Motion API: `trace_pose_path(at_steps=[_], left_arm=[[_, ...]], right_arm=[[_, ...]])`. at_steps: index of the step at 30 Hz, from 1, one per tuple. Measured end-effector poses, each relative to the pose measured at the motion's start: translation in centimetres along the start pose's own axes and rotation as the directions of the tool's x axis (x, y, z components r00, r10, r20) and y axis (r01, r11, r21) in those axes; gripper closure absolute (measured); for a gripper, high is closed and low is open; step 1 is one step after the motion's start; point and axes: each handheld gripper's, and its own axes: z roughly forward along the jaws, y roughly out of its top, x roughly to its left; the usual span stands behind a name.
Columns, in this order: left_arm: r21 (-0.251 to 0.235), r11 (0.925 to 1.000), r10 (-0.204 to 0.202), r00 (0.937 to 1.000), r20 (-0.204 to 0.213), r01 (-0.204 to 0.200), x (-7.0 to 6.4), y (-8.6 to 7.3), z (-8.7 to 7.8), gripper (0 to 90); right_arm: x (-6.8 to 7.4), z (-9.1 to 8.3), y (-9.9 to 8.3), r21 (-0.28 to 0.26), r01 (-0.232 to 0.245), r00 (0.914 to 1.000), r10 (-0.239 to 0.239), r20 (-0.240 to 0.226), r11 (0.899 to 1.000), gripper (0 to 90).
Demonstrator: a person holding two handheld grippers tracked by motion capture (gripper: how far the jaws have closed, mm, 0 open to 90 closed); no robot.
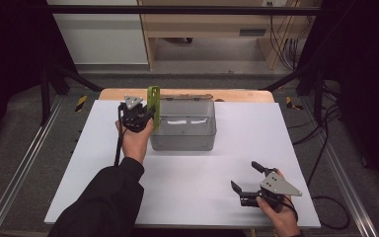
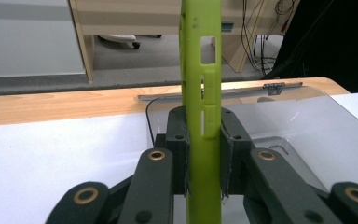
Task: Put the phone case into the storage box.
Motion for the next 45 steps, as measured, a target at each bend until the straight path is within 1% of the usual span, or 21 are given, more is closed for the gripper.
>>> trace_pose_path(at_steps=[9,17,21,27,31,45], left_arm=[[0.038,0.9993,0.003,1.0000,0.003,-0.004,-0.2,-0.7,0.8,77.2],[0.055,0.9984,-0.012,0.9998,0.016,0.011,0.2,-1.4,1.1,77.1],[0.063,0.9980,-0.010,0.9998,0.016,0.009,0.1,-1.6,1.3,77.1],[0.073,0.9973,-0.011,0.9998,0.015,0.010,0.1,-1.8,1.4,77.2],[0.078,0.9968,-0.020,0.9996,0.018,0.019,0.2,-1.9,1.5,77.2],[0.093,0.9953,-0.030,0.9991,0.031,0.027,0.2,-2.2,1.7,77.2]], right_arm=[[0.0,0.0,0.0,0.001,-0.001,1.0000,0.001,0.000,1.000,5.1],[0.2,0.1,0.0,0.015,0.016,0.9999,-0.016,0.001,1.000,5.1],[0.2,0.1,0.0,0.016,0.016,0.9999,-0.016,0.005,1.000,5.0],[0.1,0.1,0.0,0.023,0.004,0.9999,-0.004,0.015,1.000,5.0],[0.1,0.1,0.0,0.021,0.003,0.9999,-0.004,0.012,1.000,4.8],[0.1,0.0,0.0,0.021,0.001,1.0000,-0.001,0.008,1.000,4.3]])
